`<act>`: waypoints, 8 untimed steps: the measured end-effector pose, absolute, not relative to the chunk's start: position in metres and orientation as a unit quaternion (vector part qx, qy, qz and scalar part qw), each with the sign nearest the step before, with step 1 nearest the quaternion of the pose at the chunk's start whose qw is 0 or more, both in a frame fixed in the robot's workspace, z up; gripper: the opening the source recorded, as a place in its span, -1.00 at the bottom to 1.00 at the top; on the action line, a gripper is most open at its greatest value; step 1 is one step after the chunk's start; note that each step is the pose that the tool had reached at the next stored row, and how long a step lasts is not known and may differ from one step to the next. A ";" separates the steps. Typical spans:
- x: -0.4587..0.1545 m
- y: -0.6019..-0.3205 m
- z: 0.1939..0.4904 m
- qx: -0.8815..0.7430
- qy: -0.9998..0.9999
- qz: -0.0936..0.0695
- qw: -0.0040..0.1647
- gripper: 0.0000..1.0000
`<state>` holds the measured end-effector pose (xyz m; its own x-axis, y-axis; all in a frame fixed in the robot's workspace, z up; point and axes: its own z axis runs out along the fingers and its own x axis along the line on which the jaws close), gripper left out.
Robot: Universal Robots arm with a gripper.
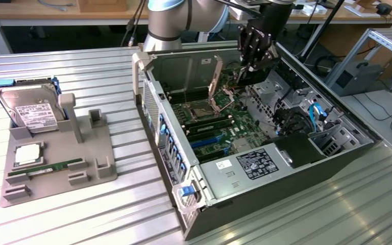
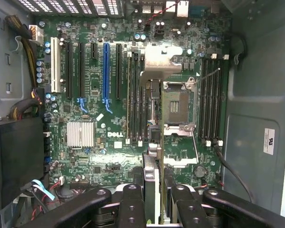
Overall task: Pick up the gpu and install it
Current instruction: 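Insert the gpu into the slot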
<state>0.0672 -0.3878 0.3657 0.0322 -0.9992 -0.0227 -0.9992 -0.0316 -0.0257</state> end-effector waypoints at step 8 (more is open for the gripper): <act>0.067 -0.393 0.365 -0.718 0.696 -0.001 0.017 -0.47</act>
<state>0.0671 -0.3931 0.3651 0.0322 -0.9992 -0.0229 -0.9992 -0.0316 -0.0258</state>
